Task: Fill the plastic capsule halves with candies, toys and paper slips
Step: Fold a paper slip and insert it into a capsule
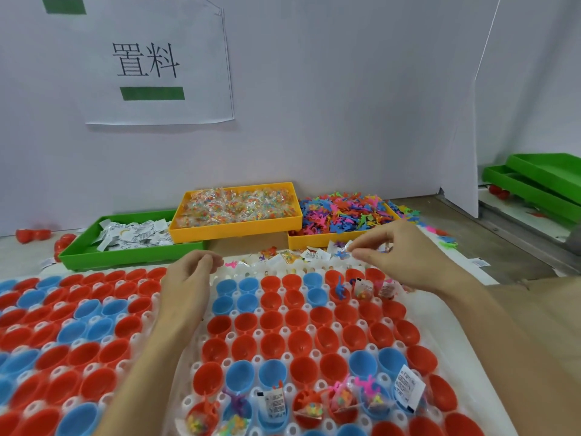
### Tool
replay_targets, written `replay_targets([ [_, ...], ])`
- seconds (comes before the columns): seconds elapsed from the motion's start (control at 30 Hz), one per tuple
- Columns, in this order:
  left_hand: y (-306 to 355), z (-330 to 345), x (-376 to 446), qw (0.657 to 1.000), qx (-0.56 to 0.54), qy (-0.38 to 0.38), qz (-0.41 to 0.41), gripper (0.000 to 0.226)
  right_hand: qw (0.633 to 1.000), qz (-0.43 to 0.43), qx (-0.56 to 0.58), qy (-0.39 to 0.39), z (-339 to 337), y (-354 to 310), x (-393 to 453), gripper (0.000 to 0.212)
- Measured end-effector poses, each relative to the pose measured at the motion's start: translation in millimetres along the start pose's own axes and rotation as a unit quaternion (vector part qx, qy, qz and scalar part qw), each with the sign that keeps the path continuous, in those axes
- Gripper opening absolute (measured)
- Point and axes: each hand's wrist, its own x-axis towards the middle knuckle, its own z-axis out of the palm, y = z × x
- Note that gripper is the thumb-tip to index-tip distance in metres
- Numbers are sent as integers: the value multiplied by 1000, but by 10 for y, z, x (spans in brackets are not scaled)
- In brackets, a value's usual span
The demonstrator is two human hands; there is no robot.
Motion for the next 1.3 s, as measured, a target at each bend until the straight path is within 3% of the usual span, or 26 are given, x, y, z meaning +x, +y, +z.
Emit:
replay_targets([
  [0.13,-12,6,18,1000,6,1,3,30,994,73,-23,72,-80,336,56,22],
  [0.43,-25,7,29,1000,8,-3,5,30,984,165,-57,20,26,602,55,22],
  [0.57,-26,5,35,1000,10,-4,8,30,982,173,-76,-2,-51,640,18,31],
  [0.77,-20,6,37,1000,14,-3,12,30,981,161,-87,68,-129,628,18,24],
  [0.93,-16,11,36,1000,19,-6,14,29,971,185,-135,-64,-178,611,-11,23],
  [1.1,-16,4,30,1000,17,-6,14,30,972,190,-138,-21,-108,671,30,14],
  [1.3,-11,9,32,1000,22,-8,13,30,968,197,-152,23,-136,723,31,24],
])
